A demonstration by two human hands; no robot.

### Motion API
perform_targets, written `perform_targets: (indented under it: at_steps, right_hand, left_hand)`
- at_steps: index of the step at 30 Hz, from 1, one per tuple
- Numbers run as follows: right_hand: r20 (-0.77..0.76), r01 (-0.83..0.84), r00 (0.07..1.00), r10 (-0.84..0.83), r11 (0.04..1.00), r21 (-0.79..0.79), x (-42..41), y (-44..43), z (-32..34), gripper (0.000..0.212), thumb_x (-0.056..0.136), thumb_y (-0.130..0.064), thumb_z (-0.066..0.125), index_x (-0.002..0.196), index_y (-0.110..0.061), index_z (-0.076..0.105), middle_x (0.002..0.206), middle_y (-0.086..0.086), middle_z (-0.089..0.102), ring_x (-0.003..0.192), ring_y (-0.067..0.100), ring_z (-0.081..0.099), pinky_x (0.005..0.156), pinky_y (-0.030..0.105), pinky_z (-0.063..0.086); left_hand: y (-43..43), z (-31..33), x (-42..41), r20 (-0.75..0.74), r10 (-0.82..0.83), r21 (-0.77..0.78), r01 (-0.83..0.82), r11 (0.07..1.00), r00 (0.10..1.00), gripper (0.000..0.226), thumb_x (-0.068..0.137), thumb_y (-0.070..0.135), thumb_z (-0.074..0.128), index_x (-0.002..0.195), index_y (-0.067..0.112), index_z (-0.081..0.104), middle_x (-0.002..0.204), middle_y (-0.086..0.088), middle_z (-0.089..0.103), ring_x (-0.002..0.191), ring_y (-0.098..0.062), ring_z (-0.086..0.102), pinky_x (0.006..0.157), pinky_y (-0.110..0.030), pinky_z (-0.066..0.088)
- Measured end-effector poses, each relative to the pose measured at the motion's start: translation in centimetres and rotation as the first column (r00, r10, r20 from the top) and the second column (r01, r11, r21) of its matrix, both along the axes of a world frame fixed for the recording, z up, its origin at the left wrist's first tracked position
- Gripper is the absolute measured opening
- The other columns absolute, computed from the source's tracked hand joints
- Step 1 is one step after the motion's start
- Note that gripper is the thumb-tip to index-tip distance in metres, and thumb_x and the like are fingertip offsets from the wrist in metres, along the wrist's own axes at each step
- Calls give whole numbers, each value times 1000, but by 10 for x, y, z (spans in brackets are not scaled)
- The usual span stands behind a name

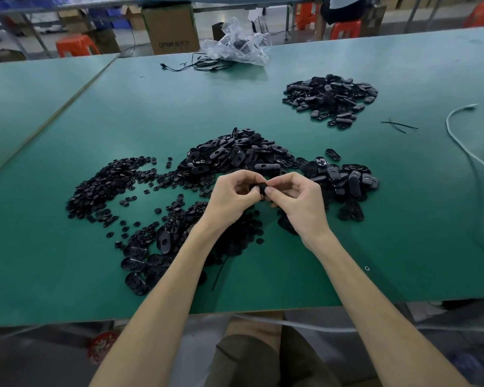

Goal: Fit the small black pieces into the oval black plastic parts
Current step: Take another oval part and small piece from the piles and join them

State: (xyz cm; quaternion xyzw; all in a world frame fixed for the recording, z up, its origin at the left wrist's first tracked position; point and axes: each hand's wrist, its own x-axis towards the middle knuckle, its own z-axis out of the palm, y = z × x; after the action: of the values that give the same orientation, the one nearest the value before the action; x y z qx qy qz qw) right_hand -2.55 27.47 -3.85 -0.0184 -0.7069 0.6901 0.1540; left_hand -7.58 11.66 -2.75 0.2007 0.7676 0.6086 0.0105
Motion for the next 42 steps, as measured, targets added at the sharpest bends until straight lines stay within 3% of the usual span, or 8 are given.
perform_targets:
  at_steps: [7, 19, 25, 27, 32, 35, 38, 42]
  right_hand:
    - [-23, 34, 999, -36, 998, -59, 2, 1, 3, 16, 94, 0, 72, 102, -14, 73, 84, -1, 76, 82, 18, 76, 69, 25, 59]
    - [-22, 15, 1000, -14, 998, 56, 2, 0, 1, 26, 93, -1, 70, 90, -24, 80, 92, -7, 79, 88, 13, 76, 74, 24, 60]
    - [-48, 243, 969, -244, 970, -17, 2, 1, 1, 23, 94, -2, 66, 100, -22, 77, 107, 2, 75, 97, 17, 72, 78, 32, 61]
    - [-44, 382, 923, -383, 924, -19, 3, 2, 3, 23, 96, -6, 63, 106, -24, 73, 115, -3, 67, 101, 17, 69, 88, 37, 59]
    - [-38, 530, 846, -532, 847, -43, 3, 2, 6, 35, 97, -3, 57, 130, -15, 61, 123, -11, 42, 113, 2, 59, 85, 14, 52]
    - [35, 538, 843, -537, 842, -36, 1, 4, 4, 44, 98, -2, 56, 141, -12, 52, 138, -2, 35, 123, 4, 53, 91, 27, 57]
    - [43, 537, 844, -535, 843, -31, 1, 3, 5, 44, 97, 0, 55, 139, -14, 51, 142, 1, 34, 123, 3, 52, 94, 35, 57]
    - [2, 532, 847, -532, 847, 7, 4, 1, 7, 36, 95, 1, 57, 125, -18, 56, 133, 1, 43, 115, 4, 58, 89, 25, 55]
  left_hand:
    - [-4, 0, -3, 61, -44, 86, 38, 996, 997, 19, 92, -1, 73, 110, 6, 77, 102, -6, 80, 93, -15, 75, 88, -24, 58]
    - [-2, -1, 0, 9, -41, 61, 40, 997, 999, 17, 95, -4, 69, 111, -3, 75, 104, -13, 78, 95, -17, 75, 88, -25, 58]
    - [-2, -1, 0, -44, 9, 23, -8, 1000, 999, 28, 98, -1, 65, 125, 7, 72, 122, -2, 74, 113, -12, 70, 102, -30, 55]
    - [-3, -1, -2, -77, 50, -44, -54, 998, 996, 34, 97, -4, 65, 125, 15, 72, 127, 1, 70, 114, -11, 67, 101, -33, 54]
    - [-3, -5, -4, -192, 51, -293, -107, 950, 980, 36, 98, 2, 65, 129, 21, 70, 138, 11, 62, 135, -8, 48, 115, -31, 38]
    - [1, -7, -3, -221, 0, -487, -111, 866, 975, 37, 101, 17, 66, 137, 24, 65, 145, 12, 57, 141, -11, 40, 112, -28, 18]
    - [4, -8, -3, -243, -29, -568, -117, 815, 970, 35, 103, 26, 64, 138, 29, 65, 144, 14, 57, 140, -8, 39, 103, -22, 11]
    - [4, -8, 0, -278, -41, -546, -123, 829, 960, 20, 100, 28, 69, 118, 33, 74, 129, 18, 62, 129, -5, 44, 100, -24, 14]
